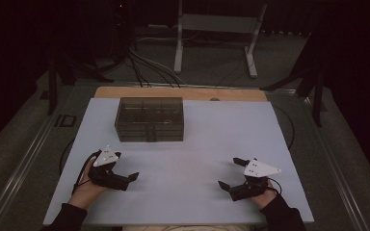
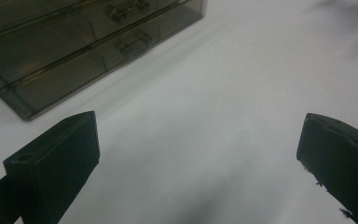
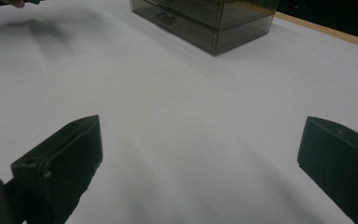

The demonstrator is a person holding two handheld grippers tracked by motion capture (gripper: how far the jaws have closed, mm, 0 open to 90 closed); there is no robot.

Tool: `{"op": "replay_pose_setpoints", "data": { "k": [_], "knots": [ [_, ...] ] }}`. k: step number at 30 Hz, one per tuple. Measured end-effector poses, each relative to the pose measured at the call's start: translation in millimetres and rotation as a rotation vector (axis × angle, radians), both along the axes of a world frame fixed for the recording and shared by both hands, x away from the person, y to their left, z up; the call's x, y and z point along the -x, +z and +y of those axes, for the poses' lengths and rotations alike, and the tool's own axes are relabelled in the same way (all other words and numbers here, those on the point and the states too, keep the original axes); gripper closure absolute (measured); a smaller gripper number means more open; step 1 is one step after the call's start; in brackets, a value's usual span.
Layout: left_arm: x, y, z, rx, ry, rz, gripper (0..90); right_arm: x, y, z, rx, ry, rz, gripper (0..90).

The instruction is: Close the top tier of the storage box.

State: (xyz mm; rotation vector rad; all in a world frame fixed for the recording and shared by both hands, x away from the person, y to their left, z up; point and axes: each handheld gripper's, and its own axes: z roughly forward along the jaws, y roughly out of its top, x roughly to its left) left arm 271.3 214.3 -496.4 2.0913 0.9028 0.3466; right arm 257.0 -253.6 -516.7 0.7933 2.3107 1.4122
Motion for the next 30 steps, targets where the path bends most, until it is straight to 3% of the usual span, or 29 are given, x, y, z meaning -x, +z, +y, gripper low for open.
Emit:
{"op": "replay_pose_setpoints", "data": {
  "k": [13, 19, 26, 30],
  "knots": [
    [11.6, -13.5, 16.0, -0.048, 0.014, 0.011, 0.0, 0.1, 0.2, 0.1, 0.0, 0.0, -0.003, 0.0],
    [18.0, -19.7, 25.3, -0.071, 0.049, 0.026, 0.0, -0.1, 0.1, 0.2, 0.001, 0.004, -0.004, 0.0],
    [15.8, -25.2, 28.4, -0.077, 0.077, 0.056, 0.0, 0.0, 0.1, 0.4, -0.001, 0.007, -0.003, 0.0],
    [15.5, -25.4, 27.5, -0.087, 0.089, 0.052, 0.0, 0.1, 0.0, 0.9, -0.001, 0.011, -0.005, 0.0]
  ]
}}
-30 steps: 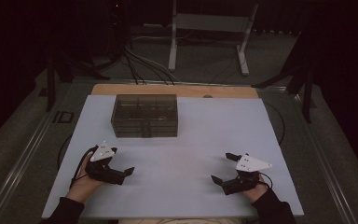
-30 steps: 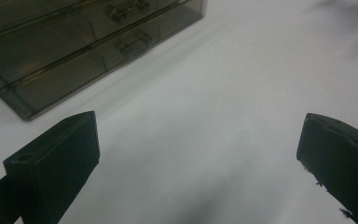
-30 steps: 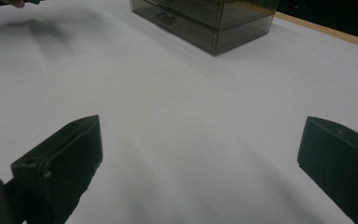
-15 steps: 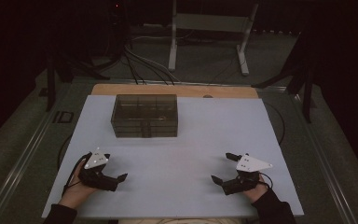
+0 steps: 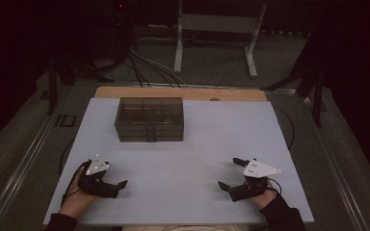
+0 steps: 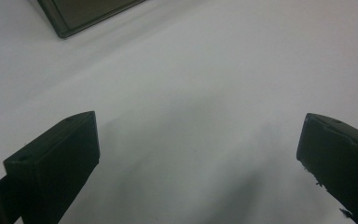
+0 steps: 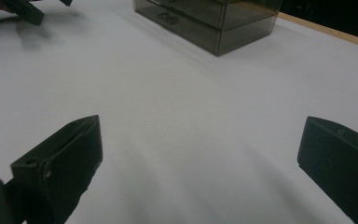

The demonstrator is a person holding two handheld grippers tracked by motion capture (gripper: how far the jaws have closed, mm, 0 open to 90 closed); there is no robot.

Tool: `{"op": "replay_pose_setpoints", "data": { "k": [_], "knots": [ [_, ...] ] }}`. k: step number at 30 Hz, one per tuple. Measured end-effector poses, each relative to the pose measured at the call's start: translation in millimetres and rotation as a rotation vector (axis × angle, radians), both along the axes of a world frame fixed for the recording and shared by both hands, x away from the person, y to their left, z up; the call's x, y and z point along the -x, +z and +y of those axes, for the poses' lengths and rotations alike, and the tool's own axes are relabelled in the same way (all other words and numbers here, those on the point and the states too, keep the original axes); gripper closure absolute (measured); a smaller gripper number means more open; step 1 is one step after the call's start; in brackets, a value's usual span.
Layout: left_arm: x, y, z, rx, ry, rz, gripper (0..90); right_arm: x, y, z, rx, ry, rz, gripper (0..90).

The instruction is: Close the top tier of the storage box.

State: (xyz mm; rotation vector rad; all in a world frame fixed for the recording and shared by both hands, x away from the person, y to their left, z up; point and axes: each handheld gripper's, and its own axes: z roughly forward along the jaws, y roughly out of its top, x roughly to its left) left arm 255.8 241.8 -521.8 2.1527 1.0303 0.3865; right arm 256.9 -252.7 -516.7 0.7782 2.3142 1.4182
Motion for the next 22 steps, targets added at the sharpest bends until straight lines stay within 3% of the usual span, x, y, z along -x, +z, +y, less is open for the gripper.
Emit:
{"op": "replay_pose_setpoints", "data": {
  "k": [13, 22],
  "knots": [
    [-0.2, -0.4, -2.6, -0.023, 0.028, -0.021, 0.0, -0.2, -0.1, 0.3, 0.004, 0.002, -0.003, 0.0],
    [-1.2, -0.2, -1.5, -0.008, 0.041, -0.03, 0.0, -0.5, -0.5, 0.2, 0.005, 0.002, 0.001, 0.0]
  ]
}}
